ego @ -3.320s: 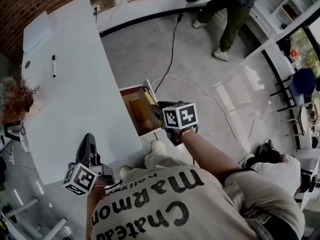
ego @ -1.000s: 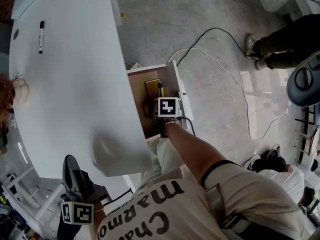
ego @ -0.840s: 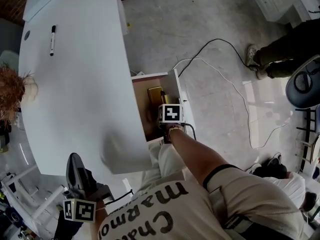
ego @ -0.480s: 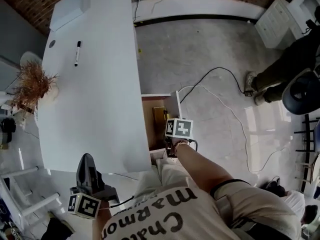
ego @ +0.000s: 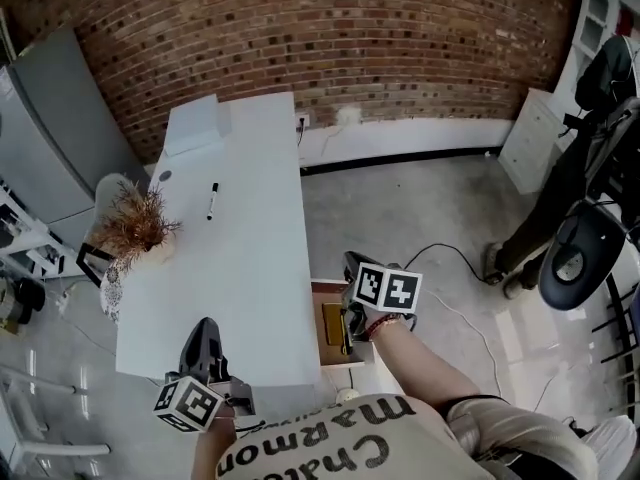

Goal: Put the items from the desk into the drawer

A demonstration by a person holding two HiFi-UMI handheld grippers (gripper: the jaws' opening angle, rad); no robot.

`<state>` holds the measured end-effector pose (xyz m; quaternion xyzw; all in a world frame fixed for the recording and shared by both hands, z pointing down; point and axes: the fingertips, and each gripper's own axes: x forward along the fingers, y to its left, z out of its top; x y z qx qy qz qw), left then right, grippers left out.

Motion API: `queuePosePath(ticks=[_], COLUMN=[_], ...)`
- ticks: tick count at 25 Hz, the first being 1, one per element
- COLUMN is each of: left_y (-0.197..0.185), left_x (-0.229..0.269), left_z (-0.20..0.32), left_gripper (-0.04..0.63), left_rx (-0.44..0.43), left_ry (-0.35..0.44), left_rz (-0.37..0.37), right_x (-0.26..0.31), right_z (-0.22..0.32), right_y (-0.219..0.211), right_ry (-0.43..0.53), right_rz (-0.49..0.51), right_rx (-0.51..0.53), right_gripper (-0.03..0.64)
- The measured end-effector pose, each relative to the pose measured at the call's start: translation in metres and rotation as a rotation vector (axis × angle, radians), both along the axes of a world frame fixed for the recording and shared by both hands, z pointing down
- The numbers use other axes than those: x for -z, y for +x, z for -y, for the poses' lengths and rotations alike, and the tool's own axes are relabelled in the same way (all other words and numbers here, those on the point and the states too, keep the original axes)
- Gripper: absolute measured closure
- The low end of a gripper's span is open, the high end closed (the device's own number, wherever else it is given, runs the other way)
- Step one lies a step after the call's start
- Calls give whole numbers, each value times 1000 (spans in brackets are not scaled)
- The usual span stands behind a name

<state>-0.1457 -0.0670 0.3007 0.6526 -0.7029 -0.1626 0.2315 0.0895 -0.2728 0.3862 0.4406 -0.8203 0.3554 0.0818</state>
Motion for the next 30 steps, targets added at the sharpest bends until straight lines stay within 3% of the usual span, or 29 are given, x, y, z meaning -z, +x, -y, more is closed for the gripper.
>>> queuePosePath(ticks=[4,9,17,24,30], left_y=[-14,-27,-69,-97,-116], left_x=[25,37,62,68,54], left_z=[-15,-50,-117,-165,-195], left_gripper=[594,594,594,594,594], left_rx=[-25,-113,-136,-139,-123], left_ry=[63,55,95,118,86], left_rz=[16,25,68,80,4], right_x=[57,104,160,159,146], right_z=[-21,-74,-176,-249,-285], right_y=[-15,-50,-124,-162,-176], right_ry=[91,164,378,403,386], right_rz=[109,198,127,84,48], right_rx=[-20,-3,119,138,134], right_gripper=[614,614,614,614,614])
